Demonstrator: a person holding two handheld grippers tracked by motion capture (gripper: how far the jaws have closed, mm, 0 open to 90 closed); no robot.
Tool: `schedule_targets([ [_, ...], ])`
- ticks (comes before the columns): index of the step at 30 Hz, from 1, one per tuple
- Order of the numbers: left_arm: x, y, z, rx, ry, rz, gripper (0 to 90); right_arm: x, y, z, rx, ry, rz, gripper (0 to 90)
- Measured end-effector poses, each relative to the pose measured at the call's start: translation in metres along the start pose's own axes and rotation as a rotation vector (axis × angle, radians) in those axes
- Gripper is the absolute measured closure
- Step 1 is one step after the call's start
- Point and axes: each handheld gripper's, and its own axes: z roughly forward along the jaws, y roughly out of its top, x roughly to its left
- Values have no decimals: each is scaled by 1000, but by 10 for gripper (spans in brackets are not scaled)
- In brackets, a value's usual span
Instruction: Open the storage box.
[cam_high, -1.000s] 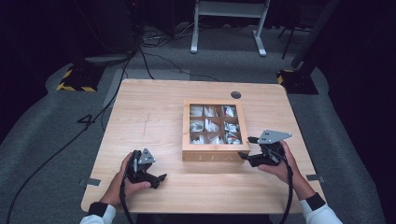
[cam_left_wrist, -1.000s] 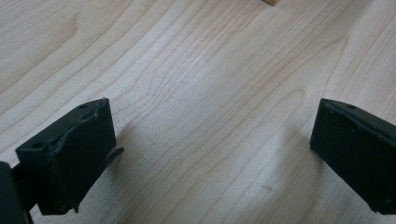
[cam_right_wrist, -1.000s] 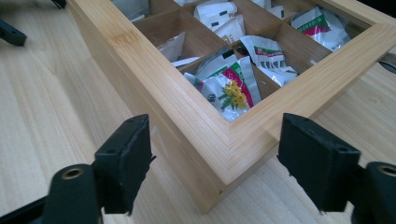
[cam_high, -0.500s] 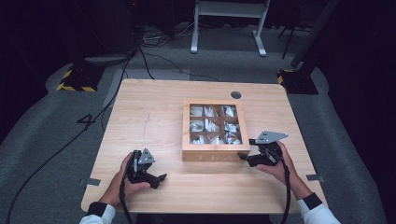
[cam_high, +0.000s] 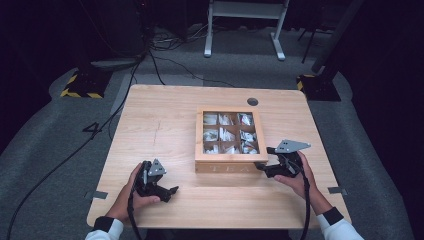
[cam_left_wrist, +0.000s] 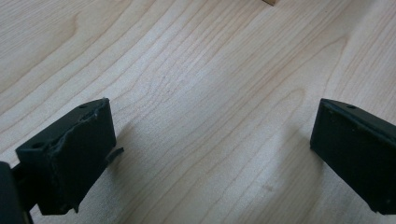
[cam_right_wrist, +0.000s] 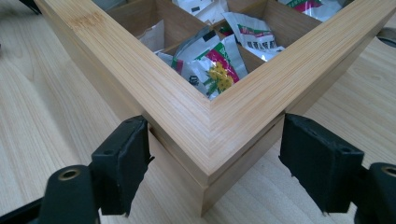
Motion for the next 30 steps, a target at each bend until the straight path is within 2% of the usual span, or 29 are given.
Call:
schedule_targets([
  [8,0,3,-1,7,-6,-2,31,3,2,-2,-27,-19,8,238],
  [9,0,3,-2,4,-10,4,66,3,2,-3,-28,-20,7,238],
  [10,-1,7,-5,1,2,24,185,4,2,-3,-29,-23,8,240],
  [11,-1,7,-5,1,2,24,214,4,2,-3,-29,-23,8,240],
  [13,-4,12,-10,-29,13,42,139,5,3,-4,-27,-31,7,242],
  [15,-4,17,-13,-43,22,47,193,5,4,-5,-34,-31,15,242],
  [17,-4,21,-14,-53,34,57,158,4,4,-5,-35,-29,17,243],
  [18,-6,28,-16,-68,32,73,176,5,6,-7,-39,-31,22,244],
  [19,-6,28,-16,-68,32,73,170,5,6,-7,-39,-31,22,244],
  [21,-9,38,-16,-72,40,107,164,5,7,-7,-43,-33,22,244],
  [22,-12,48,-17,-96,41,120,182,5,7,-8,-45,-33,25,244],
  [25,-14,57,-18,-117,49,131,184,5,8,-8,-45,-33,26,244],
  [26,-17,67,-18,-135,58,148,186,4,8,-9,-48,-31,28,244],
  [27,-17,67,-18,-135,58,148,190,4,8,-9,-48,-31,28,244],
  [30,-21,85,-16,-164,74,174,194,3,11,-11,-59,-26,39,243],
])
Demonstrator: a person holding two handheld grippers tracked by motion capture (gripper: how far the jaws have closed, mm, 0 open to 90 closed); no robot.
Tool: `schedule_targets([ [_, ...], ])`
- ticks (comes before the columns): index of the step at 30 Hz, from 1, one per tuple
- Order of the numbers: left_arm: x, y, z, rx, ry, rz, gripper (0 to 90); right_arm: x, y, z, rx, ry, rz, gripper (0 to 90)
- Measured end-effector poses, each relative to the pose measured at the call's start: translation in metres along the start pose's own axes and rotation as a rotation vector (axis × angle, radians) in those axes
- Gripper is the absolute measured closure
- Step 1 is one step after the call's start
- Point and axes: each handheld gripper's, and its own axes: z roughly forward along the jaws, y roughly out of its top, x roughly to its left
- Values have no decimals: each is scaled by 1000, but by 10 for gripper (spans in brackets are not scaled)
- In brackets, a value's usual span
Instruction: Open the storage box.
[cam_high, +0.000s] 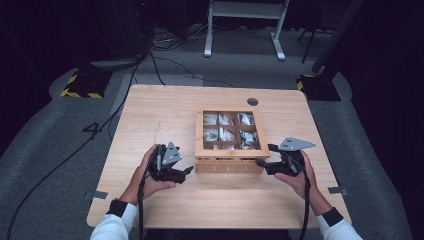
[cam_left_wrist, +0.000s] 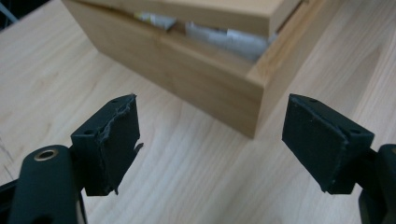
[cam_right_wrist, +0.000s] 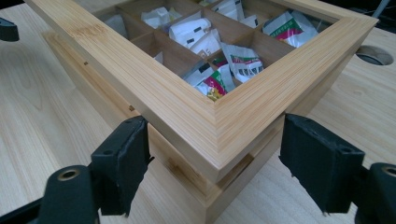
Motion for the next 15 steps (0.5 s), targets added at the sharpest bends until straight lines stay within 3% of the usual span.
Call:
schedule_targets([
  [10,-4,26,19,-26,31,55,201,-1,8,-4,-15,2,11,241],
  [15,-1,34,29,-44,37,47,220,0,9,-5,-15,-6,2,242],
])
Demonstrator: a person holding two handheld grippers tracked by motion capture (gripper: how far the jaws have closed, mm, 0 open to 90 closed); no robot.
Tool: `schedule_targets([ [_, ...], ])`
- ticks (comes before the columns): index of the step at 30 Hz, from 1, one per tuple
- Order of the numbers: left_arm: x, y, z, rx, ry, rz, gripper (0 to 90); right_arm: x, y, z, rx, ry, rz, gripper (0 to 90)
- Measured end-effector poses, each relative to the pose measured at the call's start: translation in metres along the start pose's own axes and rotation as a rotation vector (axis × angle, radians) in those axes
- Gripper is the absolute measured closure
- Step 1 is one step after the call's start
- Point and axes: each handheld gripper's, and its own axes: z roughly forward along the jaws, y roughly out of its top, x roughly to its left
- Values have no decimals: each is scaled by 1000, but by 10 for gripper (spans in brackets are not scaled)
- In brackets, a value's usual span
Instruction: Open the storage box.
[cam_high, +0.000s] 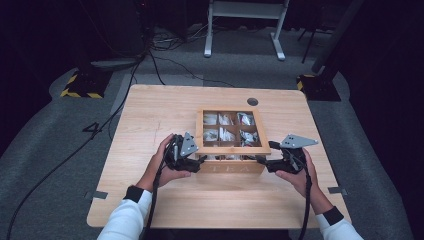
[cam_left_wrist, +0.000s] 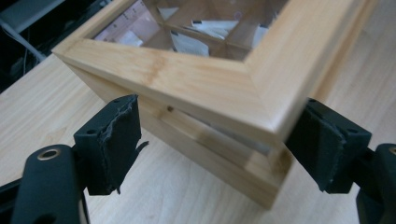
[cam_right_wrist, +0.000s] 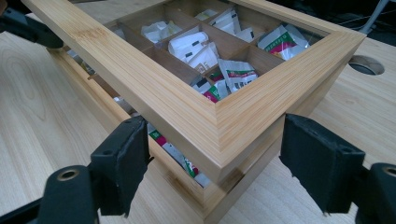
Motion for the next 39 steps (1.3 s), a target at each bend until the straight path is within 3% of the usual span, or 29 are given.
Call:
schedule_targets([
  [3,1,5,5,-7,7,19,188,0,0,0,-2,2,3,241],
  [5,-1,8,7,-12,35,55,184,-1,0,0,-7,2,6,241],
  [9,-2,10,5,-31,64,80,201,-2,2,-2,-23,11,25,240],
  [22,2,26,2,-45,83,99,214,-8,5,-12,-64,10,51,266],
  [25,8,33,-1,-68,76,76,219,-13,1,-19,-63,-8,43,266],
  [31,14,43,-4,-87,75,78,284,-23,-6,-33,-66,-59,44,266],
  [33,17,48,-5,-74,70,97,338,-31,-14,-39,-57,-78,64,267],
  [39,21,53,-7,-85,53,99,423,-45,-32,-46,-20,-118,98,267],
])
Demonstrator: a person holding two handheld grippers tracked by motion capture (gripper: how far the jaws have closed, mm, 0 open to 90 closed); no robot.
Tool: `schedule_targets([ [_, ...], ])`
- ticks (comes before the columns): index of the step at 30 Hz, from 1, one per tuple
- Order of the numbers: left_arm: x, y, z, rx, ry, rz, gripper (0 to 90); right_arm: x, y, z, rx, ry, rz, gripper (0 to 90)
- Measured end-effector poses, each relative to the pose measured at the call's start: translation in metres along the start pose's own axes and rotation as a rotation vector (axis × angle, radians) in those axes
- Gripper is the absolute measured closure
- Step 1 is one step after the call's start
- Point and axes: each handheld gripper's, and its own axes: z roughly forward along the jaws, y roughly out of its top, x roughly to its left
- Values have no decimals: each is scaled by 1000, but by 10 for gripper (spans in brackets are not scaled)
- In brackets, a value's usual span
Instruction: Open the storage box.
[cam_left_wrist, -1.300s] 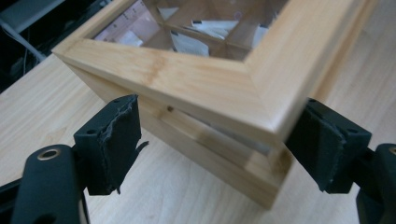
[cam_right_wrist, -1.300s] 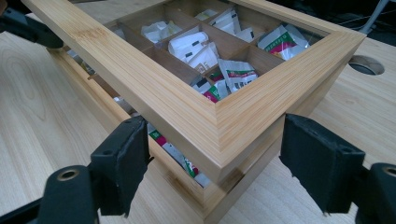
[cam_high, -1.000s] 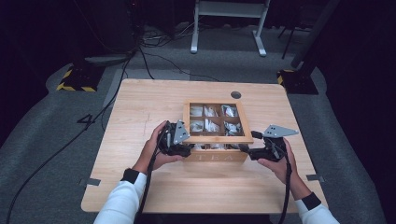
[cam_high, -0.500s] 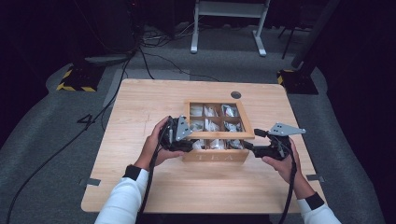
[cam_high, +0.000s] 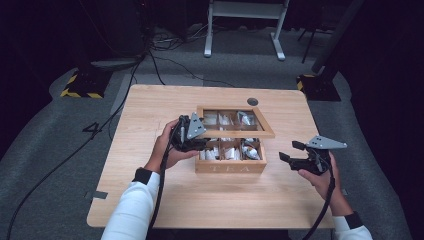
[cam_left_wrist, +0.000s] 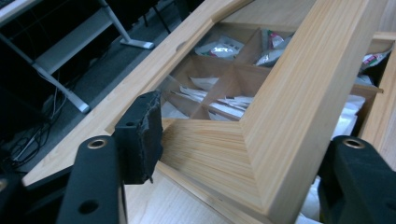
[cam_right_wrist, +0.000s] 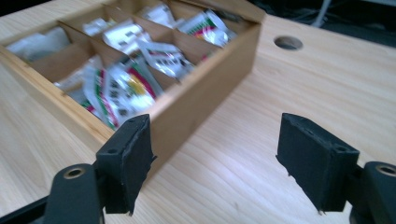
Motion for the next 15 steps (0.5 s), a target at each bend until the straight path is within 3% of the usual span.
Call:
schedule_targets([
  [11,11,12,-3,-34,5,-21,503,-19,-29,5,71,-27,61,266],
  [15,17,15,-3,-57,4,-51,506,-23,-35,8,84,-25,73,266],
])
